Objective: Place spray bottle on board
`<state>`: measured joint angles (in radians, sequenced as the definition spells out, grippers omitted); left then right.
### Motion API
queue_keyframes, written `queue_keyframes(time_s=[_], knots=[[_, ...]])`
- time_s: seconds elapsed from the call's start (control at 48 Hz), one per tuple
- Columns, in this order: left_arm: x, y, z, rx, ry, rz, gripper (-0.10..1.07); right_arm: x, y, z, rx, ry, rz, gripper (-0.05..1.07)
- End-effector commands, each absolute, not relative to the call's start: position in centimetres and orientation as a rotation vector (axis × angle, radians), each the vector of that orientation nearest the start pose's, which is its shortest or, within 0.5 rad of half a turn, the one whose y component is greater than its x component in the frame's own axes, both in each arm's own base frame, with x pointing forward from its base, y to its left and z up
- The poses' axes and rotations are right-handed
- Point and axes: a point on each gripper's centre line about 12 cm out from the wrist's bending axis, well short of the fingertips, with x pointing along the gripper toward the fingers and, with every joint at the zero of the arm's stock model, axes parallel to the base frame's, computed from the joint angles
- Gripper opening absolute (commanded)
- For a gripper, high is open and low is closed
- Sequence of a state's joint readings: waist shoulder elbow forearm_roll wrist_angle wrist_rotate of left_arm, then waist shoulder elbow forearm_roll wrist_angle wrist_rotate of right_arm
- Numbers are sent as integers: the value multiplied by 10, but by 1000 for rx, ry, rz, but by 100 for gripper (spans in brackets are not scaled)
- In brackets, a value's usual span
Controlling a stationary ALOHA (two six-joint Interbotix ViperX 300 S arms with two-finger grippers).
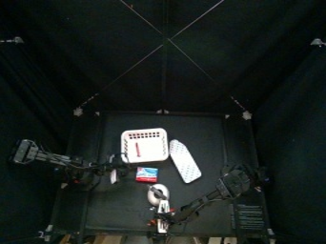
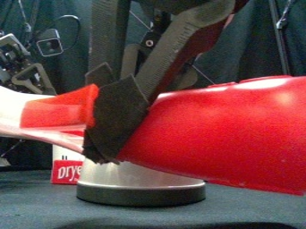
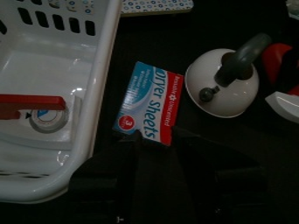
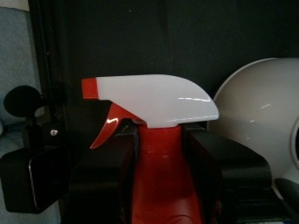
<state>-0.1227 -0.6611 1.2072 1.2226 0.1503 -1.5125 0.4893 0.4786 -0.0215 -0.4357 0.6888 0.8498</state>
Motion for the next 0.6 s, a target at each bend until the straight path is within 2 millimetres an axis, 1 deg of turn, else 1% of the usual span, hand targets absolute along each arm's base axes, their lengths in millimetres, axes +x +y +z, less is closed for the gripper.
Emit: queue_keyframes(time_s=[0.0,0.083,0.25,0.292,0.479,0.583], knots=[[219,-11,183,-208,572,97,75,469,211,167,89,953,-36,64],[219,-11,183,-208,572,97,75,469,210,174,95,922,-17,64],[219,-11,183,-206,572,96,75,465,200,199,110,837,-3,64],[219,-11,183,-206,572,96,75,463,195,207,108,807,-9,64],[219,-11,183,-207,573,97,75,451,178,232,63,689,-57,64],[219,-11,183,-210,573,98,75,442,168,240,52,626,-97,65]])
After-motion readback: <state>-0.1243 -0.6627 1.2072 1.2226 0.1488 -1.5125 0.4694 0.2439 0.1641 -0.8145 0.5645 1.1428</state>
